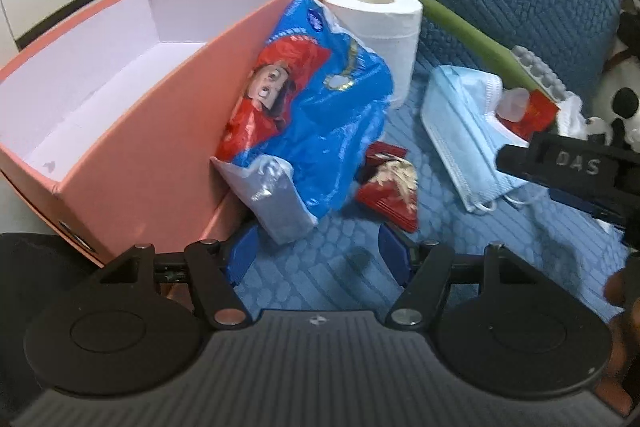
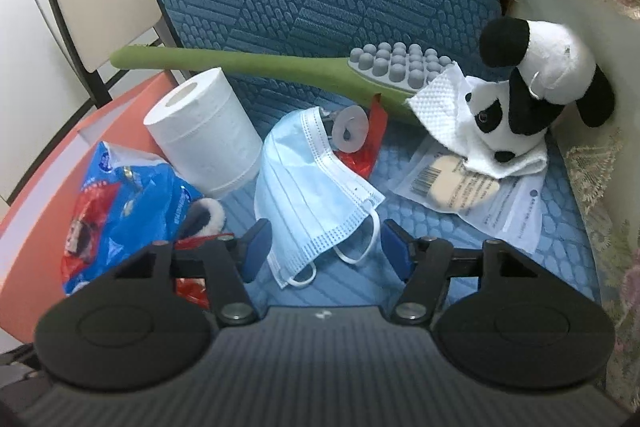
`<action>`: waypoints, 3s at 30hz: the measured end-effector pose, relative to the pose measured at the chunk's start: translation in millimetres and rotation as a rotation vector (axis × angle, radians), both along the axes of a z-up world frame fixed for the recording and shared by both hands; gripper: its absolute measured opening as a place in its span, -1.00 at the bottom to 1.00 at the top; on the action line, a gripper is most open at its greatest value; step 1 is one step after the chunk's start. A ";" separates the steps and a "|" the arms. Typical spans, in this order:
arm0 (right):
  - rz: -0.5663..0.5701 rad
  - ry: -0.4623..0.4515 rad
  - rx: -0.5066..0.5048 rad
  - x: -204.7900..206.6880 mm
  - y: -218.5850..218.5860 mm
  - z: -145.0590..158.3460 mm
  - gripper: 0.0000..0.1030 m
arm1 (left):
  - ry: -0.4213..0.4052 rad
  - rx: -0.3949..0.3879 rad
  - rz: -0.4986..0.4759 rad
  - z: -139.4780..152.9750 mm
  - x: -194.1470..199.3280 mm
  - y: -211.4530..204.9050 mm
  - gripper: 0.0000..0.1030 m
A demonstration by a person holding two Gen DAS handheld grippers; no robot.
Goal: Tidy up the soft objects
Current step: 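Close the right tool on the blue face mask while the left tool grasps the blue snack bag, then lift the mask with the right tool while the left tool lifts the snack bag toward the pink box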
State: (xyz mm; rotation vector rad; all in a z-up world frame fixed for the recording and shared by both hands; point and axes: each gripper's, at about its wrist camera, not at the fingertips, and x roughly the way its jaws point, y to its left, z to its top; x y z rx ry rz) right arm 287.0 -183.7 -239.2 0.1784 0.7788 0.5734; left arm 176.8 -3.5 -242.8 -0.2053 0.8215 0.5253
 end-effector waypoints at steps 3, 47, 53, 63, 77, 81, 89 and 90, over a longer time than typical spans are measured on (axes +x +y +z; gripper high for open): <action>0.008 0.025 0.005 3.8 0.9 -2.8 0.08 | 0.002 0.020 0.017 -2.2 3.5 1.0 0.38; -0.171 -0.010 -0.009 -74.0 -52.1 52.4 -0.90 | -0.159 -0.275 -0.142 43.6 -48.2 -4.6 -0.70; -0.219 0.015 -0.069 -100.7 -62.3 54.7 -0.90 | -0.166 -0.321 -0.199 49.4 -54.5 -13.2 -0.70; -0.225 0.070 -0.134 -110.7 -59.0 40.6 -0.84 | -0.065 -0.336 -0.247 29.8 -68.9 -25.7 -0.59; -0.252 0.047 -0.079 -103.2 -61.0 35.7 0.43 | -0.033 -0.283 -0.248 33.5 -85.4 -11.3 0.54; -0.231 0.013 -0.046 -100.1 -57.0 36.5 0.42 | -0.052 -0.242 -0.256 37.9 -88.5 -13.6 0.54; -0.142 -0.031 -0.086 -86.4 -38.0 29.9 0.27 | -0.113 -0.162 -0.266 41.5 -83.3 -12.1 0.49; -0.138 -0.025 -0.089 -83.3 -36.9 27.3 0.27 | -0.112 -0.162 -0.273 39.4 -80.6 -11.0 0.41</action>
